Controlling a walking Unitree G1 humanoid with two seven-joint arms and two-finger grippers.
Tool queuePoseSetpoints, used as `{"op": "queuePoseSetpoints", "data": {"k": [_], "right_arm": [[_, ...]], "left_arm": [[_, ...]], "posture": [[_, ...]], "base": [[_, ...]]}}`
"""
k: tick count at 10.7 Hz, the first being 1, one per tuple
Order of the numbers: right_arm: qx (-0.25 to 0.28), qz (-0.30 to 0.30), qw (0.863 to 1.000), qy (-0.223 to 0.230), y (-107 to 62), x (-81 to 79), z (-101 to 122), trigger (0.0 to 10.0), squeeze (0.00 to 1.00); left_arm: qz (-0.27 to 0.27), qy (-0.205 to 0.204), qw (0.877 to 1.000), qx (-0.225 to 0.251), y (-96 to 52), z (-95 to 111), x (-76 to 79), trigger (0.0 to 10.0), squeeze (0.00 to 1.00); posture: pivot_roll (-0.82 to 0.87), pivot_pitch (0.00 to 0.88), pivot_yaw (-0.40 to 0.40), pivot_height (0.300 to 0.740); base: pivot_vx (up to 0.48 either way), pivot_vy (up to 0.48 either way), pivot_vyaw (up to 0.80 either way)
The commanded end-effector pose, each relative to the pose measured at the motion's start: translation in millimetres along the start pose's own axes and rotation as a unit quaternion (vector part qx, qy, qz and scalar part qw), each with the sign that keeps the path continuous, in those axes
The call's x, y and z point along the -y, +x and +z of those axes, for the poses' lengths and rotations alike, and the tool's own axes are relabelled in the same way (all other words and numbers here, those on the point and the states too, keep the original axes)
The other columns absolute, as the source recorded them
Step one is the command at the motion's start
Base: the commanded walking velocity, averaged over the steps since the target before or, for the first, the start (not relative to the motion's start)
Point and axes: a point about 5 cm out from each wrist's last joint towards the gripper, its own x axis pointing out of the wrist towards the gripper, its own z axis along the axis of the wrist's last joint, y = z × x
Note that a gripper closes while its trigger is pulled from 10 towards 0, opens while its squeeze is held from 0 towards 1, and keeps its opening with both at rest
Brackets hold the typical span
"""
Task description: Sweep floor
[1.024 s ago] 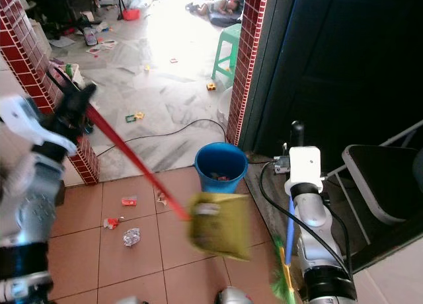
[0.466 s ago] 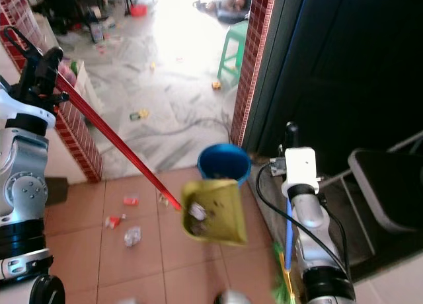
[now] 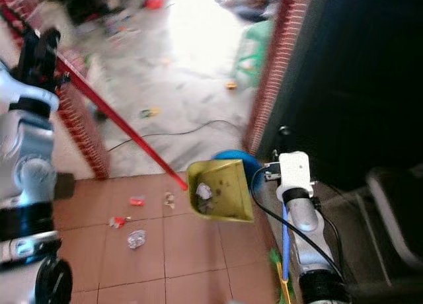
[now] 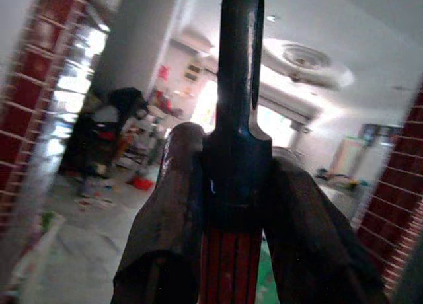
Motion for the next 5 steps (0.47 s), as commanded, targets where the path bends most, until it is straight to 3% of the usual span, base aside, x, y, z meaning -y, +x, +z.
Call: {"op": "queuePoseSetpoints", "data": {"k": [1,2,4,5], "right_arm": [[0.036,0.004,0.999,-0.008,5.4,1.6,14.2,10.0,0.0],[0.035,0.001,0.999,-0.009,5.3,3.7,13.9,10.0,0.0],[0.032,-0.001,0.999,-0.008,3.2,3.7,11.9,10.0,0.0],[0.031,0.001,0.999,-0.008,2.9,2.8,11.3,10.0,0.0]], "left_arm": [[-0.013,0.005,0.999,0.041,6.8,14.6,6.8,10.0,0.0],[-0.014,0.003,0.999,0.041,8.5,13.0,9.8,10.0,0.0],[-0.019,0.001,0.999,0.038,8.1,9.1,12.6,10.0,0.0],[-0.02,0.001,0.999,0.038,8.2,8.1,13.1,10.0,0.0]], "posture": [[-0.02,0.0,-0.038,0.74],[-0.03,0.0,-0.035,0.74],[-0.03,0.0,-0.032,0.74],[-0.03,0.0,-0.031,0.74]], "base": [[0.465,0.0,0.0],[0.465,0.0,0.0],[0.465,0.0,-0.8],[0.469,0.0,-0.42]]}}
